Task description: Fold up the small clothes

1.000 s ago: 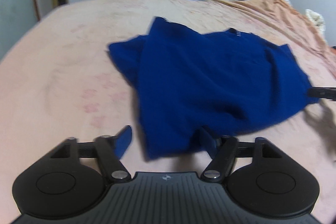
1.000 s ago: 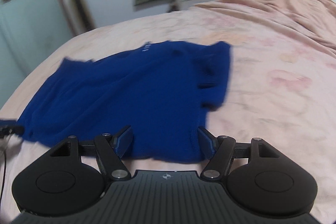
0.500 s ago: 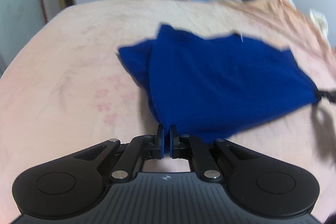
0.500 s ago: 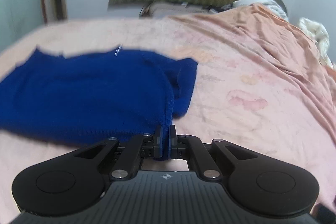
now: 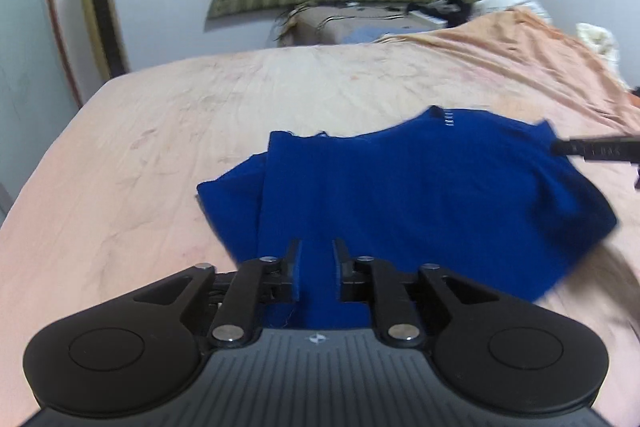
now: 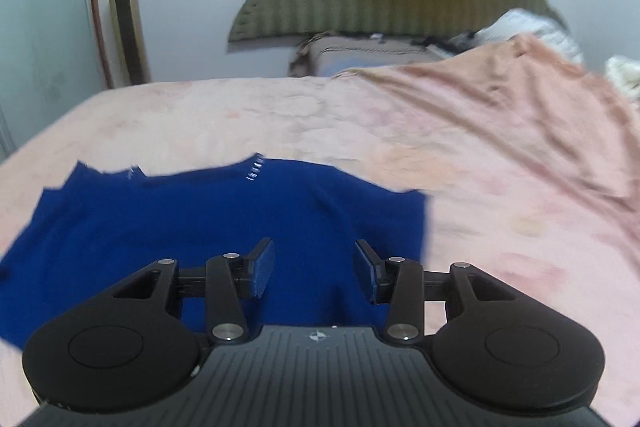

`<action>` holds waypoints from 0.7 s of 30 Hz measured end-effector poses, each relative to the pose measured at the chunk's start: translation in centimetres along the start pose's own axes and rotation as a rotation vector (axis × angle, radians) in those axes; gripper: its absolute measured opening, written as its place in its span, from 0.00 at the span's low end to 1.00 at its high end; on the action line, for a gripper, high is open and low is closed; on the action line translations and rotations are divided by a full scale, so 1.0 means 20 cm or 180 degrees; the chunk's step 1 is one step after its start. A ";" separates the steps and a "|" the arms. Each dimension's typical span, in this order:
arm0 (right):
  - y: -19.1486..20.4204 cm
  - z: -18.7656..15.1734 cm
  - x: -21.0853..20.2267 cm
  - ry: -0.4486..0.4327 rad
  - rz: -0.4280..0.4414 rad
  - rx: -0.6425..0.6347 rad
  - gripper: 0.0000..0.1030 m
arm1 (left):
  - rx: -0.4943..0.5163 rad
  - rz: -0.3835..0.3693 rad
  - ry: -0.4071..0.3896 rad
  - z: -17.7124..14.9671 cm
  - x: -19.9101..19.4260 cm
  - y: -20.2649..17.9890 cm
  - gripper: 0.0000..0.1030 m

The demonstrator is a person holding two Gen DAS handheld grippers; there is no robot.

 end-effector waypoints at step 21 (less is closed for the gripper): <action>0.54 -0.06 -0.01 0.0081 0.0483 -0.0256 0.62 | -0.1393 -0.0296 0.0258 0.07 0.57 0.51 0.21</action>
Point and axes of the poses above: each gripper's, at about its wrist camera, not at the fingertips, and x roughly the way its jaws point, y to its left, z to its top, the point moved 10 cm from there along x, roughly the way its jaws point, and after that the axes turned 2 degrees about -z, right-handed, at the moved point
